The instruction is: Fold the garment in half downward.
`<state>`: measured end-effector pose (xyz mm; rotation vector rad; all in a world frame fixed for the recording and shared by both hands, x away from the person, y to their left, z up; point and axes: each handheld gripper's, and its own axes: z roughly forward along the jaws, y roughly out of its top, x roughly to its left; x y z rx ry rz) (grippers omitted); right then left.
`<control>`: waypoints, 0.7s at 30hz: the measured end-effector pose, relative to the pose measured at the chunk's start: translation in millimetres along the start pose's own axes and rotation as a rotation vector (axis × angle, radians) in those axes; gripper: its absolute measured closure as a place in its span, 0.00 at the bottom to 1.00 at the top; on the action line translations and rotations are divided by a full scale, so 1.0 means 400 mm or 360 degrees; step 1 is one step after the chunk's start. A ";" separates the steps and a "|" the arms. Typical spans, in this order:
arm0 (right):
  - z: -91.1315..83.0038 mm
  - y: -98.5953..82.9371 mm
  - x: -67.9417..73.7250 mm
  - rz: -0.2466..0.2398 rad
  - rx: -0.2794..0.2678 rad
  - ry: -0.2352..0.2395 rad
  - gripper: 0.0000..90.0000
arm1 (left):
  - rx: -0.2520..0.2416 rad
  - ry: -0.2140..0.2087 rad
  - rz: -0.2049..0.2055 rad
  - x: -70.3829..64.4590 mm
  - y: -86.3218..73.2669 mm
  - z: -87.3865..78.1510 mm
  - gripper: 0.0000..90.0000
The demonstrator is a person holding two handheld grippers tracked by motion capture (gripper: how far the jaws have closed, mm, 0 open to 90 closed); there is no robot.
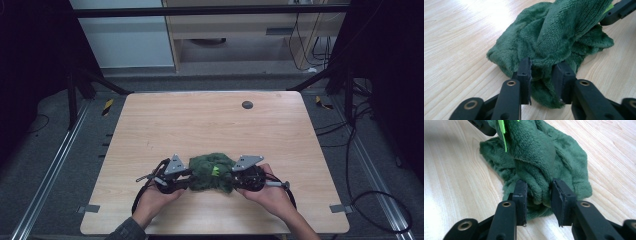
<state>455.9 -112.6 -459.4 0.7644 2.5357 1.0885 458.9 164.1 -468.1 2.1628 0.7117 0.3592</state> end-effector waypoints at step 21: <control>-0.008 0.033 0.015 -0.0030 -0.0056 0.0031 0.50 | -0.0059 -0.0013 -0.0014 -0.009 0.009 -0.033 0.61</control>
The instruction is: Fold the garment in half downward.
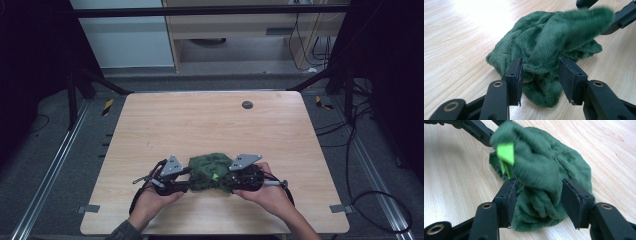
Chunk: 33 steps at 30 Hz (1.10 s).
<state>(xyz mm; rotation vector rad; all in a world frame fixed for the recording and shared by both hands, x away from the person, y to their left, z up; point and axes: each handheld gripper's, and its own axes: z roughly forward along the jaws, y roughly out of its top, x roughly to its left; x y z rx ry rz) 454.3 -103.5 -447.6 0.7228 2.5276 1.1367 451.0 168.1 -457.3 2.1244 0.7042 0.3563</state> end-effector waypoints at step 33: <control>-0.014 -0.012 -0.001 0.0018 -0.0003 -0.0037 0.33 | 0.0062 0.0040 0.0048 -0.010 0.020 0.042 0.54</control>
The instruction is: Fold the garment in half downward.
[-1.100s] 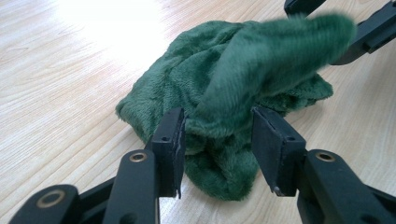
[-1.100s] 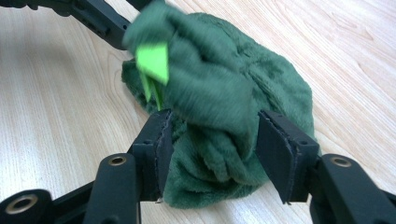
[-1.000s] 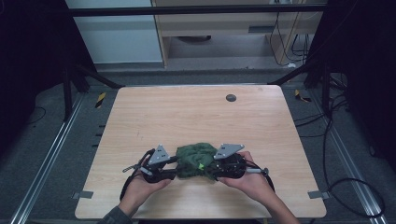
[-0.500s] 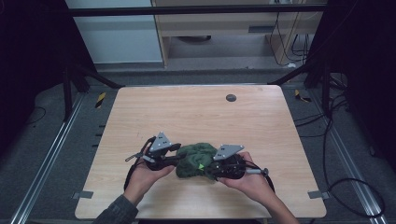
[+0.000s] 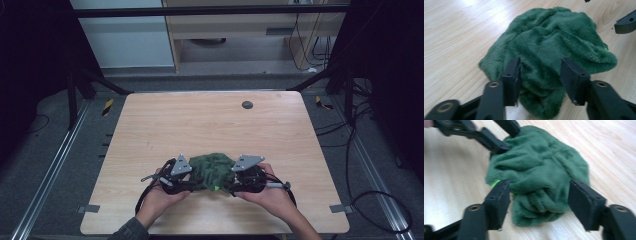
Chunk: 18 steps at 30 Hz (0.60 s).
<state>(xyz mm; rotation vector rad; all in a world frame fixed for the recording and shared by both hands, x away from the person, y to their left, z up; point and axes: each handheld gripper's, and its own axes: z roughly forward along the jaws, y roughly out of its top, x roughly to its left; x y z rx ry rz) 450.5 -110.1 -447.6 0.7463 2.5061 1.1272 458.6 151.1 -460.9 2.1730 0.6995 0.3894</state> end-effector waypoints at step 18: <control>-0.029 -0.039 -0.074 0.0174 0.0034 -0.0143 0.08 | 0.0082 0.0102 -0.0225 0.093 -0.027 -0.051 0.15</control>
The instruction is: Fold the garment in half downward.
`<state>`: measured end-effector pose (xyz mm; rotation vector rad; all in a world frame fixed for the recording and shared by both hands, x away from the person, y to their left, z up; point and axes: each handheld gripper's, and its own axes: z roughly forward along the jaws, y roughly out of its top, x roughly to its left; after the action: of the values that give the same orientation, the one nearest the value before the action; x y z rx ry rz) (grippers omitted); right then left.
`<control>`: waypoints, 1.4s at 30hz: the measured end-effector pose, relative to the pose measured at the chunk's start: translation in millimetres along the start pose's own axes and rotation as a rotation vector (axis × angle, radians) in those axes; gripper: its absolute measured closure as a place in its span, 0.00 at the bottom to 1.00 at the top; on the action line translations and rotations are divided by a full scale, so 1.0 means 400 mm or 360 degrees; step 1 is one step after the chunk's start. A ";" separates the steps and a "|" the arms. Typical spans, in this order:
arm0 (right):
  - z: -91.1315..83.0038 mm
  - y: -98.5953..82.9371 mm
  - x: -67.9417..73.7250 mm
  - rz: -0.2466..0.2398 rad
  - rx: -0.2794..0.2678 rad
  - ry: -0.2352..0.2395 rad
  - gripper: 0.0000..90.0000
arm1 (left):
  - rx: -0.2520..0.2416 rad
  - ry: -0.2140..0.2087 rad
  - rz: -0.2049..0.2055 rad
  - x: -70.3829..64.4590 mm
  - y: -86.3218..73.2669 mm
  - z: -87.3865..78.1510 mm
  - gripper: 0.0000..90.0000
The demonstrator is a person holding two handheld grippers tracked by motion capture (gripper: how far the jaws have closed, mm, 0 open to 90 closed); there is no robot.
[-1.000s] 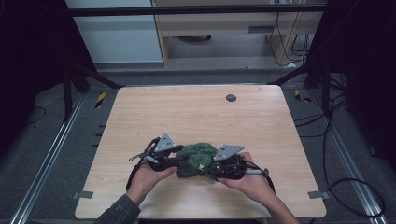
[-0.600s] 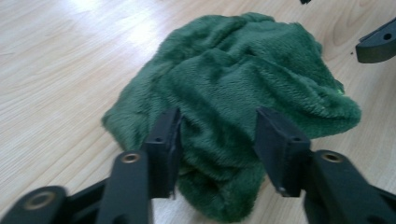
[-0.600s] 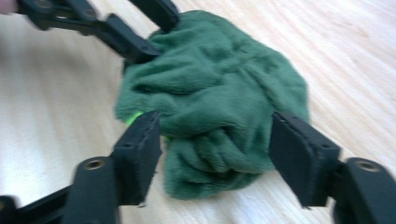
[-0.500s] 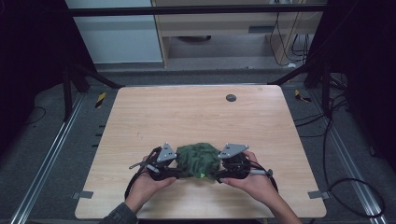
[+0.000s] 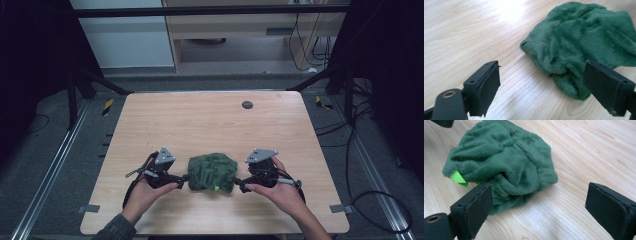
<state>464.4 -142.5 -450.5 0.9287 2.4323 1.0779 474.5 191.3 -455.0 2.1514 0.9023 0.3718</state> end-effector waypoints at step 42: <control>-0.068 -0.155 -0.149 0.0203 0.0159 -0.0177 0.07 | 0.0100 0.0163 -0.0180 0.162 -0.156 -0.083 0.09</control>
<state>467.4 -228.9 -477.2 1.1575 2.3815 0.9257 473.2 283.8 -480.4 2.1425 1.1020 0.4048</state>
